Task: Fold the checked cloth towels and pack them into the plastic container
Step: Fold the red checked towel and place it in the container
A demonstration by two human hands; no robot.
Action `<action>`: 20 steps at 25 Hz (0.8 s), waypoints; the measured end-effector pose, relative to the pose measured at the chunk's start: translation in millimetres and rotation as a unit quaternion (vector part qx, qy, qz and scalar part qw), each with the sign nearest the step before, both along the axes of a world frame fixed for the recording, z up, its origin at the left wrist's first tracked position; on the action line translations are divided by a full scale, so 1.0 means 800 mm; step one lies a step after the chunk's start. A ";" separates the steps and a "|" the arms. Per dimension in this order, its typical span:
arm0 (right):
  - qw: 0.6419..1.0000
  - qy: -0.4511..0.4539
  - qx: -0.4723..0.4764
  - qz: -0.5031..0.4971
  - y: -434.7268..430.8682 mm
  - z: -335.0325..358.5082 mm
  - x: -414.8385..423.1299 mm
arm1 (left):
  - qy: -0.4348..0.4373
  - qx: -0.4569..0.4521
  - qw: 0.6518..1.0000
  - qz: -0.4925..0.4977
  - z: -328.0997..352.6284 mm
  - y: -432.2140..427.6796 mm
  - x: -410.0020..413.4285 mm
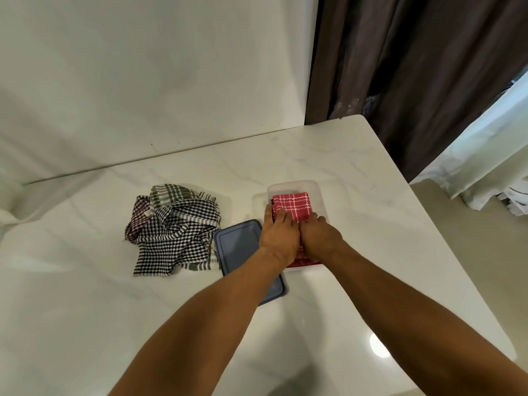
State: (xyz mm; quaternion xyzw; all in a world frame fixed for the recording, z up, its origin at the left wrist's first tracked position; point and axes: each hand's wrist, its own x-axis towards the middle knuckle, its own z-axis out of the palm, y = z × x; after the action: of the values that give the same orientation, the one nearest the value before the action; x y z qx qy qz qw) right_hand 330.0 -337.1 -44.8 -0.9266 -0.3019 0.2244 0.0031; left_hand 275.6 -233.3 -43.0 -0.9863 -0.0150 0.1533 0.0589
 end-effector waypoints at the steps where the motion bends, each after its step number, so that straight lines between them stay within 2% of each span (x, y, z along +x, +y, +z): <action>1: 0.999 0.000 -0.010 0.041 -0.002 -0.002 0.002 | 0.045 0.026 0.999 -0.013 0.000 0.005 0.003; 3: 0.992 0.014 -0.050 0.118 -0.002 -0.002 0.006 | 0.113 0.074 0.990 -0.033 -0.006 0.012 0.009; 5: 0.982 0.032 -0.105 0.154 0.004 -0.001 0.009 | 0.140 0.106 0.983 -0.046 -0.009 0.010 0.011; 11: 0.971 0.085 -0.154 0.164 0.017 -0.003 0.024 | 0.122 0.101 0.987 -0.031 -0.006 0.011 0.016; 15: 0.975 0.095 -0.111 0.169 0.022 -0.009 0.044 | 0.166 0.099 0.980 -0.036 -0.004 0.008 0.028; 17: 0.976 0.053 -0.084 0.193 0.022 -0.024 0.051 | 0.155 0.097 0.982 -0.045 0.001 0.010 0.031; 20: 0.983 0.038 -0.105 0.149 0.022 -0.031 0.048 | 0.125 0.106 0.986 -0.040 -0.001 0.011 0.033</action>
State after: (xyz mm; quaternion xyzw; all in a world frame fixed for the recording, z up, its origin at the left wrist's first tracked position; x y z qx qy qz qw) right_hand 368.7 -319.6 -69.8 -0.8573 -0.4108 0.2875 -0.1164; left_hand 301.7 -224.1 -44.1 -0.9473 0.0157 0.2709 0.1705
